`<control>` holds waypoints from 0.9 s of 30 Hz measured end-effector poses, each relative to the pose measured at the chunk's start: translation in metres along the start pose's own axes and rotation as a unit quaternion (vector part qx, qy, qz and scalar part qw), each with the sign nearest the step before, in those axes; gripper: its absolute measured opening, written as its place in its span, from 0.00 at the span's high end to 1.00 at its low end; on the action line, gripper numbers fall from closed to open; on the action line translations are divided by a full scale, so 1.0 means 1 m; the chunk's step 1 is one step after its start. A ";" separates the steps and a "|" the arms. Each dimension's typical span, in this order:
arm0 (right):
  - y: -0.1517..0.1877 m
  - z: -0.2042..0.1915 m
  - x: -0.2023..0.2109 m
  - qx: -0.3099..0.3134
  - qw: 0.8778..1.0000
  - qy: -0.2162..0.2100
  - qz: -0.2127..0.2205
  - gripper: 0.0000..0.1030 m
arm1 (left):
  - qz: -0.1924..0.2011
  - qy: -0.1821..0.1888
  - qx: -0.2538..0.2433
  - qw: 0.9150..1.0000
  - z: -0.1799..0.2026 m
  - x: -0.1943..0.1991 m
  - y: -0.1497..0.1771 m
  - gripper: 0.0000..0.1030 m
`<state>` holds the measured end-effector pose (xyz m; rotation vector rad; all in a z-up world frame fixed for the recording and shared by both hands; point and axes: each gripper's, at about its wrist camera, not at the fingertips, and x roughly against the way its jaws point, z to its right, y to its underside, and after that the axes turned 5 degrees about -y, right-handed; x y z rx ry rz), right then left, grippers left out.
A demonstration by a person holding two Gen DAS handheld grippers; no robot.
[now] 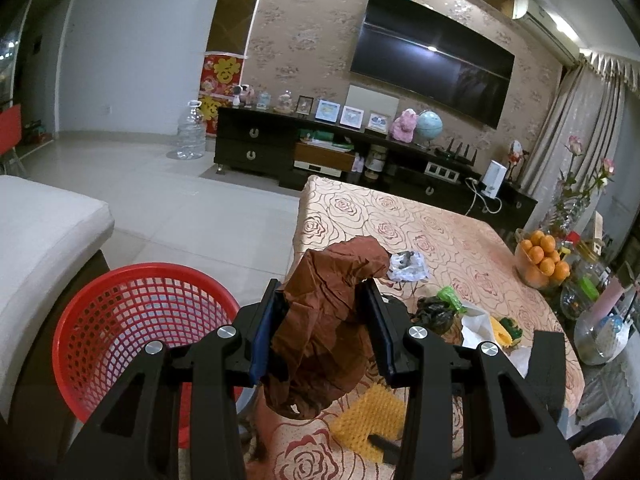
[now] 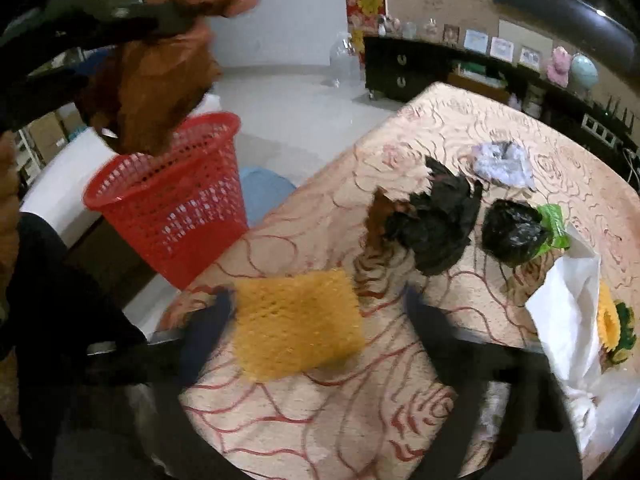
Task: Collect trash
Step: 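Lift the brown cloth with the left gripper while the right gripper grasps the yellow foam net, then carry both items to the red basket and open both grippers to drop them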
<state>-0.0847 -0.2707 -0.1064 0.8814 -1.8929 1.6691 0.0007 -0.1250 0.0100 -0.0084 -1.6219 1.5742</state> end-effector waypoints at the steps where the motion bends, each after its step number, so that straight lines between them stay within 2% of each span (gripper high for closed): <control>1: 0.000 -0.005 -0.003 0.012 1.000 0.008 -0.005 0.12 | 0.000 0.000 0.000 1.000 0.000 0.000 0.000 0.62; 8: 0.010 -0.012 -0.028 0.037 0.999 0.022 -0.031 0.12 | -0.003 -0.002 0.001 1.000 -0.002 -0.001 0.001 0.62; 10: 0.011 -0.014 -0.033 0.049 0.998 0.036 -0.030 0.16 | -0.003 -0.003 0.003 1.000 -0.003 -0.001 0.000 0.62; 11: 0.012 -0.013 -0.036 0.049 0.997 0.037 -0.036 0.28 | -0.003 -0.004 0.003 1.000 -0.004 -0.001 0.000 0.62; 14: 0.010 -0.003 -0.042 0.032 0.998 0.028 -0.045 0.38 | -0.003 -0.005 0.003 1.000 -0.005 0.000 0.000 0.62; 15: 0.009 -0.002 -0.041 0.033 0.998 0.028 -0.045 0.50 | -0.002 -0.006 0.003 1.000 -0.006 0.000 0.000 0.62; 17: 0.007 -0.001 -0.041 0.031 0.998 0.027 -0.048 0.59 | -0.001 -0.008 0.004 1.000 -0.006 0.000 0.001 0.62; 22: 0.003 0.002 -0.032 0.018 0.999 0.029 -0.033 0.61 | 0.001 -0.012 0.007 1.000 -0.010 0.001 0.001 0.62; 27: -0.010 0.007 -0.007 -0.001 1.000 0.029 0.001 0.61 | 0.007 -0.022 0.007 1.000 -0.011 0.004 -0.001 0.62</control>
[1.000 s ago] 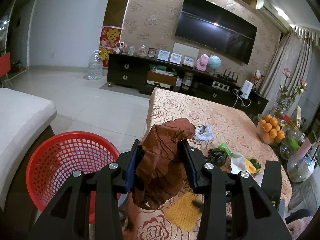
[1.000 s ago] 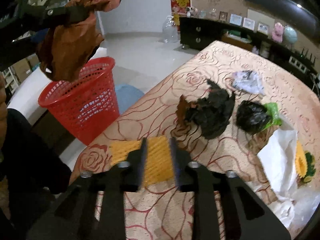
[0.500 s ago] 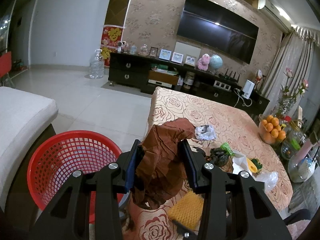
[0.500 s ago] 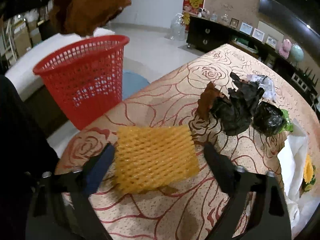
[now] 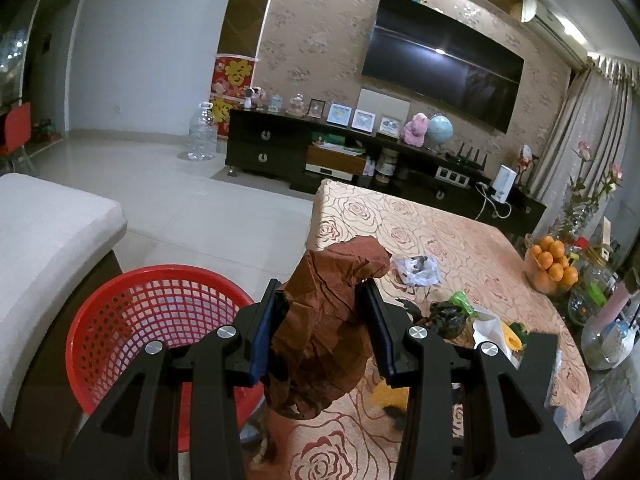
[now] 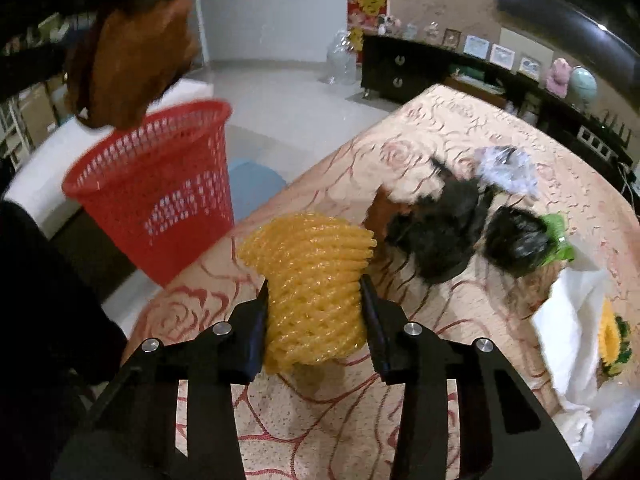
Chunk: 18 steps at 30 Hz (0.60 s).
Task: Collect trash
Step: 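Carry both items to the red basket and open both grippers to drop them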
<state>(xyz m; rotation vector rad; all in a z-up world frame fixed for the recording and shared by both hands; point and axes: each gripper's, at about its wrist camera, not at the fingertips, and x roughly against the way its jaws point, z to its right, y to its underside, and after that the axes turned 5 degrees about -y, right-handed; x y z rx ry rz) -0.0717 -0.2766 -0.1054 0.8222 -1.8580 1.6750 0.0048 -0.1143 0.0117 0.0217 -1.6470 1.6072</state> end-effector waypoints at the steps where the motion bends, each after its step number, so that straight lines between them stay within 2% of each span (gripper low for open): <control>1: -0.004 0.001 0.006 -0.003 1.000 0.001 0.008 0.61 | 0.002 -0.002 -0.001 1.000 0.000 0.001 -0.001 0.62; 13: -0.042 0.014 0.049 -0.033 0.997 0.025 0.069 0.61 | 0.024 -0.036 -0.008 0.999 -0.019 0.022 -0.016 0.62; 18: -0.059 0.012 0.051 -0.031 0.996 0.026 0.082 0.61 | 0.032 -0.080 -0.016 0.996 -0.042 0.030 -0.028 0.62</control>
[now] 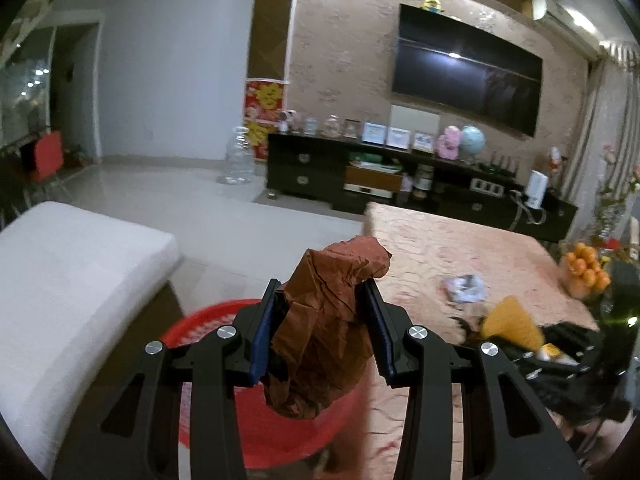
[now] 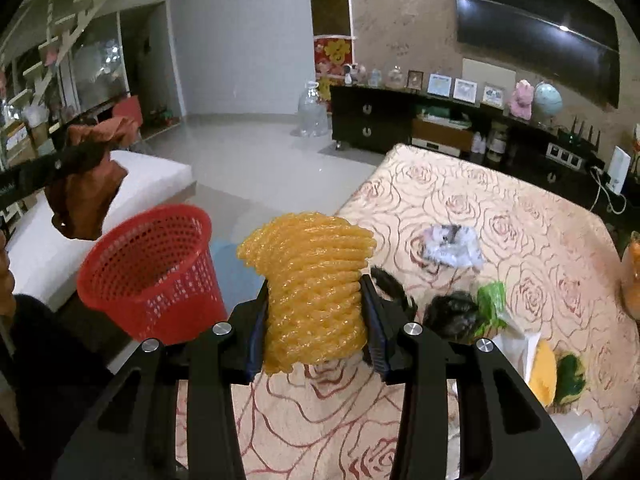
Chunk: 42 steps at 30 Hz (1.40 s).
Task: Collect trash
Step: 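Carry both items to the red basket and open both grippers to drop them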
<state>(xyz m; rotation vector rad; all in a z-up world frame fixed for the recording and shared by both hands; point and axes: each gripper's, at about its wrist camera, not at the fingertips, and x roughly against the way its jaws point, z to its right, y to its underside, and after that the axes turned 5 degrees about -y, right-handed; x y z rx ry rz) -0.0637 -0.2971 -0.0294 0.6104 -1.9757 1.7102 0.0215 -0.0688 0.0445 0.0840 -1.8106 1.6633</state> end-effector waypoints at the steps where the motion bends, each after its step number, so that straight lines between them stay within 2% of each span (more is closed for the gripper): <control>1: -0.004 -0.002 -0.001 0.000 1.000 -0.002 0.002 0.61 | 0.000 -0.008 0.006 1.000 -0.007 -0.001 -0.001 0.62; 6: -0.029 -0.019 -0.015 0.010 1.000 -0.021 0.000 0.61 | -0.015 -0.044 0.037 0.998 -0.035 -0.015 0.008 0.62; 15: -0.070 -0.064 -0.052 0.057 0.996 -0.074 -0.012 0.60 | -0.047 -0.089 0.048 0.994 -0.065 -0.029 0.023 0.61; 24: -0.066 -0.095 -0.093 0.068 0.989 -0.122 -0.056 0.60 | -0.098 -0.114 0.045 0.988 -0.080 -0.047 0.036 0.61; 28: -0.062 -0.108 -0.103 0.078 0.986 -0.129 -0.070 0.58 | -0.116 -0.121 0.045 0.985 -0.087 -0.054 0.040 0.61; 31: -0.060 -0.117 -0.109 0.083 0.985 -0.133 -0.077 0.54 | -0.129 -0.114 0.047 0.984 -0.090 -0.057 0.043 0.59; 34: -0.055 -0.123 -0.113 0.088 0.983 -0.136 -0.082 0.45 | -0.136 -0.108 0.041 0.984 -0.090 -0.059 0.046 0.57; 36: -0.052 -0.124 -0.113 0.089 0.983 -0.138 -0.082 0.36 | -0.137 -0.105 0.038 0.984 -0.090 -0.060 0.047 0.51; 38: -0.051 -0.125 -0.113 0.087 0.983 -0.141 -0.082 0.33 | -0.137 -0.105 0.042 0.984 -0.094 -0.058 0.048 0.43; 42: -0.051 -0.123 -0.112 0.079 0.982 -0.150 -0.082 0.27 | -0.136 -0.105 0.052 0.984 -0.096 -0.057 0.048 0.37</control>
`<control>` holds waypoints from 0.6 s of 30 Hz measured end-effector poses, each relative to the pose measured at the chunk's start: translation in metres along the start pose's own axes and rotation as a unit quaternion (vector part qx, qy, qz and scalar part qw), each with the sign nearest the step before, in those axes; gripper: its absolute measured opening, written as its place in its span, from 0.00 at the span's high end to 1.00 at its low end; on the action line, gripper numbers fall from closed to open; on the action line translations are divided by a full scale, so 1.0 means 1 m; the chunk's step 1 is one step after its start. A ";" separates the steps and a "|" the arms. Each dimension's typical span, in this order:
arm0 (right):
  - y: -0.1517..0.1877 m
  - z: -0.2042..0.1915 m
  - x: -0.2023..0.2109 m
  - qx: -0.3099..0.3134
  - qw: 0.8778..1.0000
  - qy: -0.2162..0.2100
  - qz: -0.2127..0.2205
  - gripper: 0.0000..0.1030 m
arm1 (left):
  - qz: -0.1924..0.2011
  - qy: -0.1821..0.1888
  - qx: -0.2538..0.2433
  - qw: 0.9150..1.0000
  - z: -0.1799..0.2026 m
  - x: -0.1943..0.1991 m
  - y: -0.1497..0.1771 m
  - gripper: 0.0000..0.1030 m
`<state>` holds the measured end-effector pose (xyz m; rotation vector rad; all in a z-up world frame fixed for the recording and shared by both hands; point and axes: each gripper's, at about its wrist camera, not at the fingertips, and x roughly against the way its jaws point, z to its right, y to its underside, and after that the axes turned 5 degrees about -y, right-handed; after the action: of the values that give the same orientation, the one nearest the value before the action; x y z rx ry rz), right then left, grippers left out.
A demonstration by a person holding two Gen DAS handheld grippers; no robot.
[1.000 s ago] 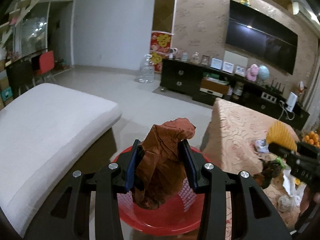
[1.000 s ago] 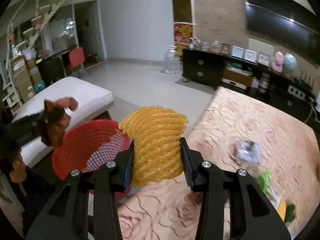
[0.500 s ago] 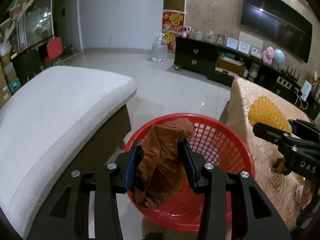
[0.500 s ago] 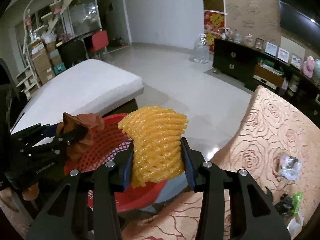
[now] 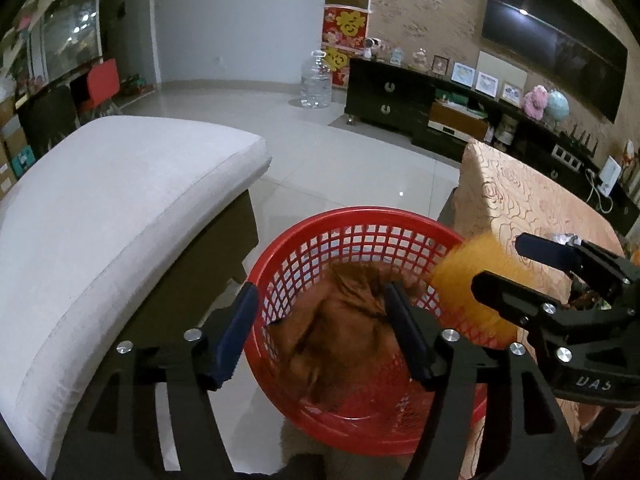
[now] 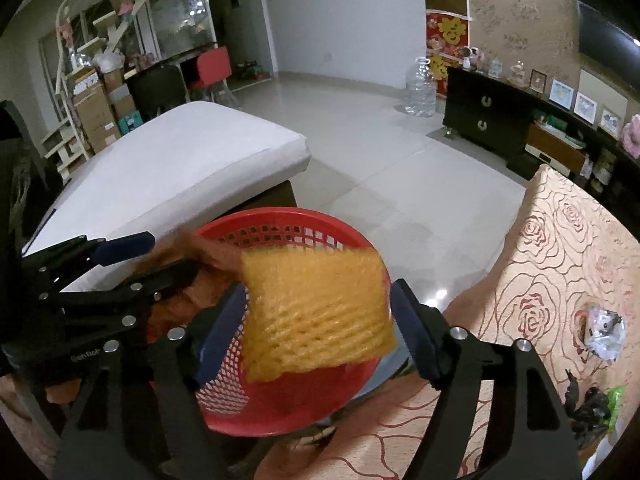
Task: Collect trash
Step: 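Carry both items to the red basket and open both grippers to drop them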
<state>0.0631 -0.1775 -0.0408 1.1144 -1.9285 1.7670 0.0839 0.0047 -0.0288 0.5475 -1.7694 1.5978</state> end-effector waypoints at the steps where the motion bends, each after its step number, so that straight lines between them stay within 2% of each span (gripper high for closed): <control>1: 0.000 0.000 0.001 -0.001 1.000 -0.003 0.000 0.26 | 0.000 0.000 0.002 1.000 -0.001 0.000 0.000 0.35; 7: 0.002 0.001 0.005 -0.004 1.000 0.000 0.004 0.25 | 0.014 0.000 0.025 1.000 -0.006 0.006 -0.005 0.28; 18: 0.007 0.012 0.024 -0.017 0.999 0.032 0.024 0.25 | 0.035 0.006 0.037 0.999 -0.010 0.015 -0.007 0.26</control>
<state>0.0456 -0.1977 -0.0316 0.9956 -1.9558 1.7664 0.0806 0.0151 -0.0134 0.5144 -1.7437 1.7159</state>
